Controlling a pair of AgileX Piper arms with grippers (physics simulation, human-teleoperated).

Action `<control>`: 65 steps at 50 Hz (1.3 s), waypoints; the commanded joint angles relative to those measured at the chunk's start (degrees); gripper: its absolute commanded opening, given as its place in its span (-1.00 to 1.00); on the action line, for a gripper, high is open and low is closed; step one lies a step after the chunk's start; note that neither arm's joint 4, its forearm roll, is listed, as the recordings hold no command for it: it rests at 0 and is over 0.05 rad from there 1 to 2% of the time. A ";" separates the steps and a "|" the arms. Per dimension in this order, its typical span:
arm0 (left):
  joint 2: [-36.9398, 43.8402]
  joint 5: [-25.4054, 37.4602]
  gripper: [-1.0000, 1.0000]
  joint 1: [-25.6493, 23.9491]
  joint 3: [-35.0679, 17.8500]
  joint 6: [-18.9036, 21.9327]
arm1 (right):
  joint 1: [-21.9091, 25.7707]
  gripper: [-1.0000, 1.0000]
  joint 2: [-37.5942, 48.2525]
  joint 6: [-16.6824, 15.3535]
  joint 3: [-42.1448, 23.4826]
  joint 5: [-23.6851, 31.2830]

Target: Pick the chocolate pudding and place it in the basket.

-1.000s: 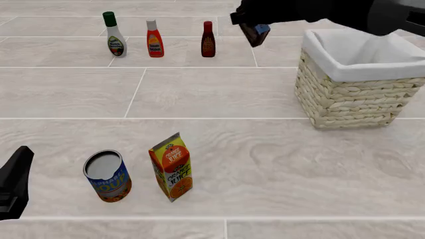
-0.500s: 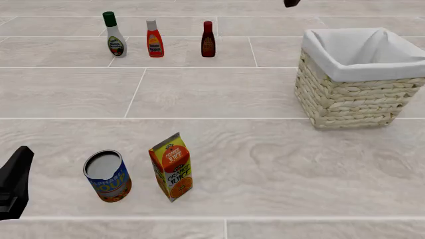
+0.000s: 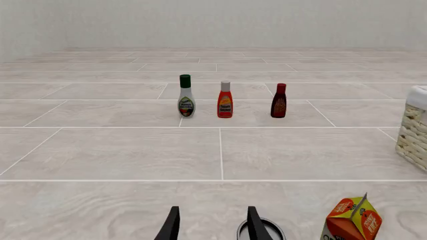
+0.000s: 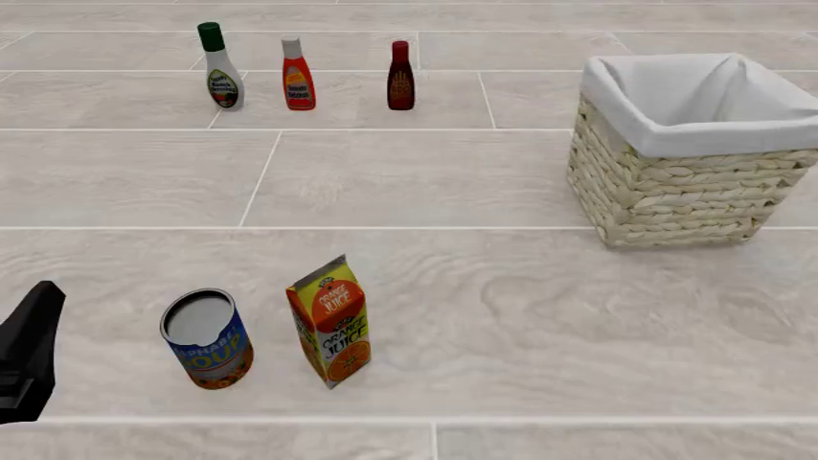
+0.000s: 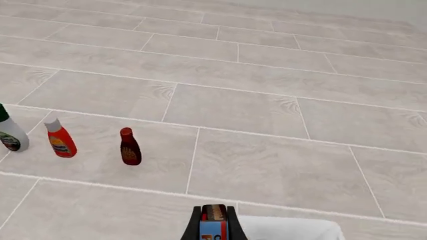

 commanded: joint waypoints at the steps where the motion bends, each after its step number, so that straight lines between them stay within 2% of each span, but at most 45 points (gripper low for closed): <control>1: 0.00 0.00 1.00 0.00 0.00 0.00 | -4.39 -1.00 0.32 0.76 -1.29 0.81; 17: 0.00 0.00 1.00 0.00 0.00 0.00 | -8.74 -1.00 -0.18 1.98 -1.80 2.38; 26: 0.00 0.00 1.00 0.00 0.00 0.00 | -10.08 -1.00 -2.56 2.15 2.46 1.46; 38: 0.00 0.00 1.00 0.00 0.00 0.00 | -12.21 -1.00 -4.13 4.43 3.47 2.57; 45: 0.00 0.00 1.00 0.00 0.00 0.00 | -13.46 -1.00 -3.18 6.76 2.20 3.63; 53: 0.00 0.00 1.00 0.00 0.00 0.00 | -14.38 -1.00 -0.89 11.50 0.69 5.14; 58: 0.00 0.00 1.00 0.00 0.00 0.00 | -14.50 -1.00 -0.33 12.26 0.25 5.48; 65: 0.00 0.00 1.00 0.00 0.00 0.00 | -17.22 -1.00 1.08 15.29 -0.90 6.94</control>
